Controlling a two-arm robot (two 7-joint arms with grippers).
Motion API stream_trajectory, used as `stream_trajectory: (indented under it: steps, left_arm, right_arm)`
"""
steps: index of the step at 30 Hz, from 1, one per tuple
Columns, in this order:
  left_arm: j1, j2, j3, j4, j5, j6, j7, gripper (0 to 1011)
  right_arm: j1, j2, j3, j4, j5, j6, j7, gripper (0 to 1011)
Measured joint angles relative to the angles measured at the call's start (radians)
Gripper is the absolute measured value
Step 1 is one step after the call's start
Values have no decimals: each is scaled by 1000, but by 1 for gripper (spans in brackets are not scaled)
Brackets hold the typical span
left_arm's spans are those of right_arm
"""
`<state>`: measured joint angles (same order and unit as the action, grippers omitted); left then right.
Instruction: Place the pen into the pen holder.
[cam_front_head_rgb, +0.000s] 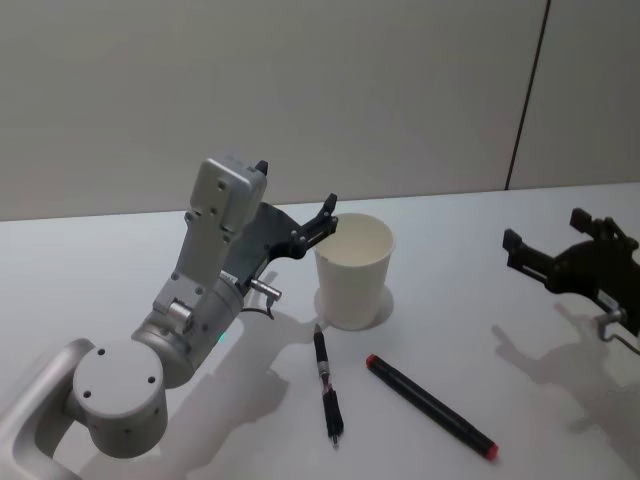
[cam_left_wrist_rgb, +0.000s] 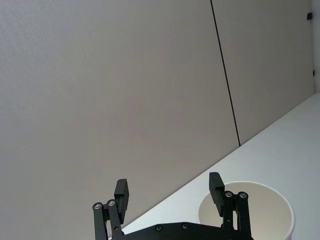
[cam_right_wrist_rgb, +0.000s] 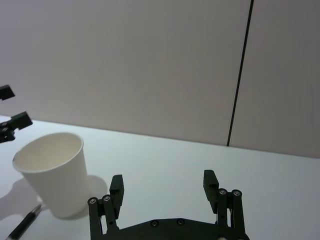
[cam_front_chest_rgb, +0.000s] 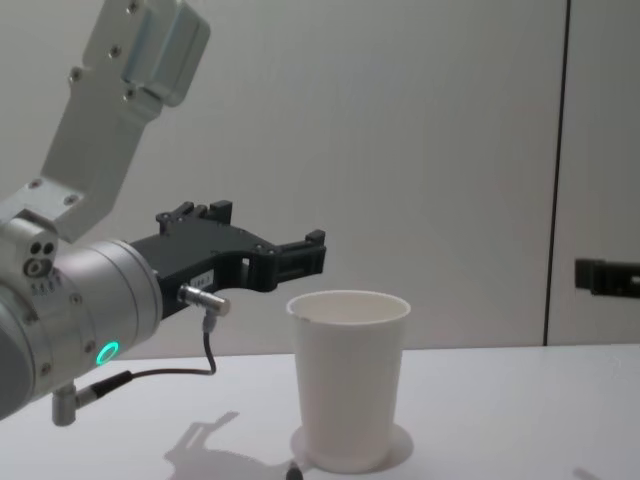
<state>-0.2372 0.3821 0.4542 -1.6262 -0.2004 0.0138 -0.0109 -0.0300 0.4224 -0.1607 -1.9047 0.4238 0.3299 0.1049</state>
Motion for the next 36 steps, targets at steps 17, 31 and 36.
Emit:
stream_trajectory:
  steps: [17,31,36]
  left_arm:
    - [0,0,0,0,0,0,0,1001]
    - [0,0,0,0,0,0,0,1001]
    - [0,0,0,0,0,0,0,1001]
  right_arm:
    - [-18,71,0,-72,58,163,158,1001]
    - [5,48,-85,-25,-75,121,310,1001]
    - [17,30,-113,-1,-140,104,326,1001]
